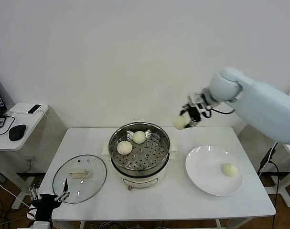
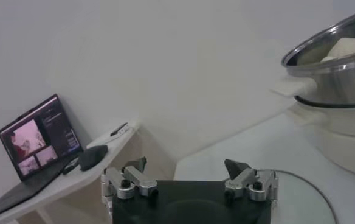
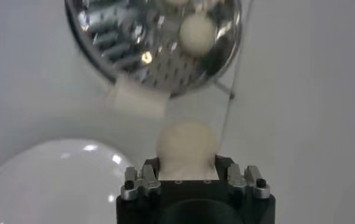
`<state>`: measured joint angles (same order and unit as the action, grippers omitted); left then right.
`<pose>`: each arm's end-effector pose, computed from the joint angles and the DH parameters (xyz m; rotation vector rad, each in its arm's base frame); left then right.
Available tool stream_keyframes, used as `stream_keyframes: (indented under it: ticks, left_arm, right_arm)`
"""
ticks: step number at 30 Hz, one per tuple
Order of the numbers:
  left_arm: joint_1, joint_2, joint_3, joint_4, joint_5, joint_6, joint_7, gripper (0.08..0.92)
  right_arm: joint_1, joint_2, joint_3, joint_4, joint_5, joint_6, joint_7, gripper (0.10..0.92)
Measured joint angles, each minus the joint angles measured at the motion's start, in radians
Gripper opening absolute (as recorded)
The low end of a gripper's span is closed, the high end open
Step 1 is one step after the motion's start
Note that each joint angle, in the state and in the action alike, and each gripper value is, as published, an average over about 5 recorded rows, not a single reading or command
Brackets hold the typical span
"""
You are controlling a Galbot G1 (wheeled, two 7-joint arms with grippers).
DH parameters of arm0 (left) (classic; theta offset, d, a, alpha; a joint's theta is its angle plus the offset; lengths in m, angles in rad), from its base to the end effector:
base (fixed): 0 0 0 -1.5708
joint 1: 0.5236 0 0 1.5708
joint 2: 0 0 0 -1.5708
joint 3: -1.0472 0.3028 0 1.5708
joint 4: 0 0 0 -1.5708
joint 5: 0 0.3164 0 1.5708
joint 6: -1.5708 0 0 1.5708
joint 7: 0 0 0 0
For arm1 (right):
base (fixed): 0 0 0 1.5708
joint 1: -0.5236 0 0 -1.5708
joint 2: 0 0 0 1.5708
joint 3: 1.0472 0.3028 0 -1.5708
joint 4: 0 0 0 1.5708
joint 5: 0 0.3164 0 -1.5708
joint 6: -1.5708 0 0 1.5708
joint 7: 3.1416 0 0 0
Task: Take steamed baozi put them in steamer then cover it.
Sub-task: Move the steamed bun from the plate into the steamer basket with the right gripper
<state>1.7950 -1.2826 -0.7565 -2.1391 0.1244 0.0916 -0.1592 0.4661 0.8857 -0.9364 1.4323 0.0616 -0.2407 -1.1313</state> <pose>0.1157 0.0967 -0.2568 0.2577 -2.8415 -0.7466 0.4666 0.0219 0.0078 1.5153 -1.4693 1.7766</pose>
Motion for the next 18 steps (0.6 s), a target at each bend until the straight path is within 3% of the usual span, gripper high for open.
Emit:
stream_keyframes:
  ticks: [9, 18]
  left_arm:
    - [0.005, -0.007, -0.023, -0.008, -0.004, 0.0, 0.0, 0.823]
    - [0.005, -0.014, -0.037, -0.005, -0.015, -0.003, -0.002, 0.823]
  right_arm:
    - [0.021, 0.114, -0.119, 0.027, 0.03, 0.094, 0.073, 0.577]
    - [0.005, 0.19, -0.218, 0.045, -0.039, 0.203, 0.105, 0.577]
